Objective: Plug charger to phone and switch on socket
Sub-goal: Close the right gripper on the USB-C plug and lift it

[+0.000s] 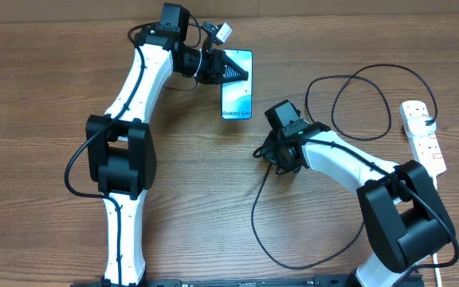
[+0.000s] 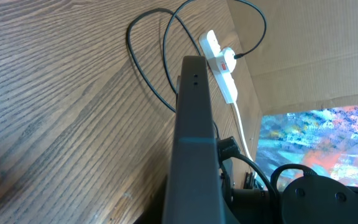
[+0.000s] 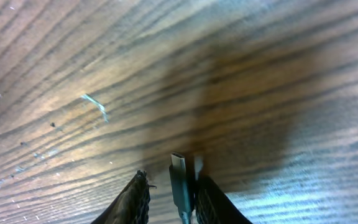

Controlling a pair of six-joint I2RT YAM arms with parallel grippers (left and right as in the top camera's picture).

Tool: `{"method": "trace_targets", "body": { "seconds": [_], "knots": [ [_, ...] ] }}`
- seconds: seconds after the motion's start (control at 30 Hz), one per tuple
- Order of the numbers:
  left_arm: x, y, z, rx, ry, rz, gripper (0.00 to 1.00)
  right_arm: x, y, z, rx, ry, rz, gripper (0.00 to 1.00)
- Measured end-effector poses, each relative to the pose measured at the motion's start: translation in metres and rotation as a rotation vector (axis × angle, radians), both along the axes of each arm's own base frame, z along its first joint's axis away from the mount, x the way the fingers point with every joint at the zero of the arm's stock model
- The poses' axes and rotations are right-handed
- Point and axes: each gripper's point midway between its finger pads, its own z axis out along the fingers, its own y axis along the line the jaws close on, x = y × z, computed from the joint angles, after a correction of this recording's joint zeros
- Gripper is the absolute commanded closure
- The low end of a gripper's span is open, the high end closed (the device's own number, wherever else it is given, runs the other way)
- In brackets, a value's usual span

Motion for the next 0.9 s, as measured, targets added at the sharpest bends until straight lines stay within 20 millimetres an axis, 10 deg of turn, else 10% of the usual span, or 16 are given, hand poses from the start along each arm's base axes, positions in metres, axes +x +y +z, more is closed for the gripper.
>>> {"method": "trace_targets", "body": {
  "seconds": [0.2, 0.9],
  "knots": [
    [0.0, 0.0, 0.0, 0.0, 0.0, 0.0, 0.96, 0.001, 0.0, 0.0, -0.008, -0.007, 0.016, 0.96],
    [0.0, 0.0, 0.0, 0.0, 0.0, 0.0, 0.96, -0.005, -0.029, 0.023, -0.227, 0.063, 0.285, 0.96]
  ]
}}
